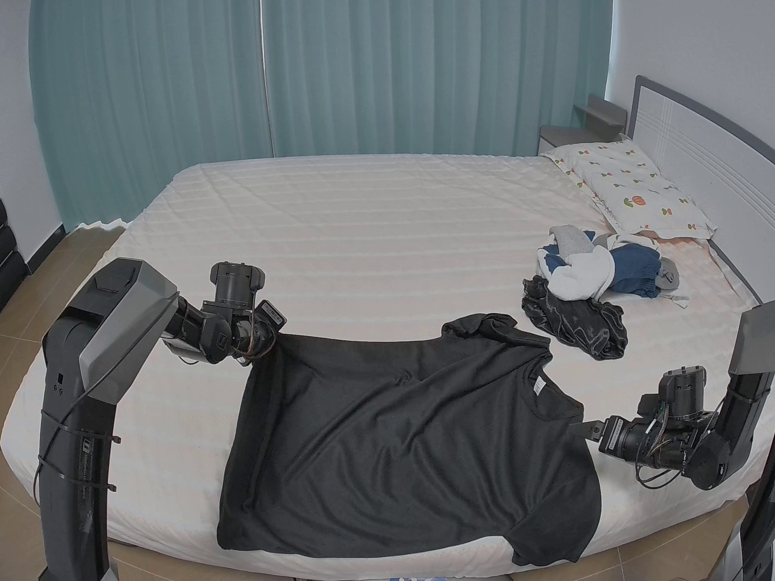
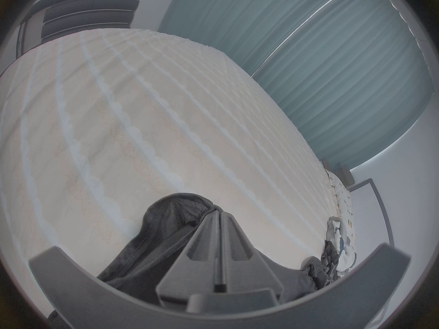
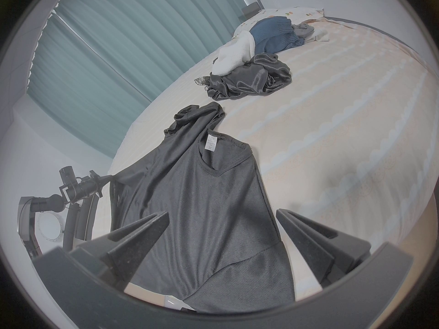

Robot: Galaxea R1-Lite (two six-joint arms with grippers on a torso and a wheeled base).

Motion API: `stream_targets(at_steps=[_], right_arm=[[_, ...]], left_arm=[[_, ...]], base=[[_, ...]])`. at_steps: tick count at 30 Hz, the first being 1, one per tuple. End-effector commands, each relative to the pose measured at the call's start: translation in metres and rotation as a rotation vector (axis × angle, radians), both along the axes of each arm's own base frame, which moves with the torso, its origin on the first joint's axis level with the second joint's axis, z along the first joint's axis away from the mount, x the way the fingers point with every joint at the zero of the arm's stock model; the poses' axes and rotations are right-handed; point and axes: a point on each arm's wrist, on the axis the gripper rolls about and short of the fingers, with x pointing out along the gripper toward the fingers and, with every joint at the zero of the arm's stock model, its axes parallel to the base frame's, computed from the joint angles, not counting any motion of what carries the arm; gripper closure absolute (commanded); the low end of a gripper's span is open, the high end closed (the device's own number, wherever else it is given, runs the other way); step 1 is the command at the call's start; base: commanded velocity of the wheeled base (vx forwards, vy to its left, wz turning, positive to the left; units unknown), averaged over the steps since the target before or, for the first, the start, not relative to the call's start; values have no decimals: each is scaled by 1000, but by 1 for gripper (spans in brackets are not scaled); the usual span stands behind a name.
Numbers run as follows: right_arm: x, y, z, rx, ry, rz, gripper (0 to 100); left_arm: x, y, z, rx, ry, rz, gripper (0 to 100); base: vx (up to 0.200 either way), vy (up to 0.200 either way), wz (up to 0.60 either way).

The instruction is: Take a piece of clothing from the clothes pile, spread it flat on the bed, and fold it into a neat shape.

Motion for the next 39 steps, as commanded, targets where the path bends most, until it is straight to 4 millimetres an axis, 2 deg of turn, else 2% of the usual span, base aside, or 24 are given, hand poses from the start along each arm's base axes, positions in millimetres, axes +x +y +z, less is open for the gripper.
stream_targets(at_steps=[1,12,13,19,25,27,29,33,39], right_arm=[[0,0,0,0,0,1,0],[0,1,-1,1,2,3,0],[0,1,-1,1,2,3,0],[3,1,1,4,-11,0,0],[4,2,2,13,-14,-5,0],[4,2,2,13,-12,-3,0],[3,3,1,13,-11,-2,0],[3,4,1,14,-6,3,0],[3,4,1,14,-7,2,0]], left_arm=[[9,5,-11,10,-11,30,100],[24,13,-18,29,-44,77,100],[24,13,-18,28,-44,78,0],[28,20,-12,9,-104,95,0],[22,30,-4,-3,-97,111,0],[1,33,1,-48,-45,42,0],[-5,32,4,-73,-29,3,0],[-5,33,0,-63,-16,-20,0],[2,36,-19,-28,4,-27,0]], base=[[0,0,0],[0,0,0],[0,0,0],[0,0,0],[0,0,0],[0,0,0],[0,0,0],[0,0,0],[0,0,0]])
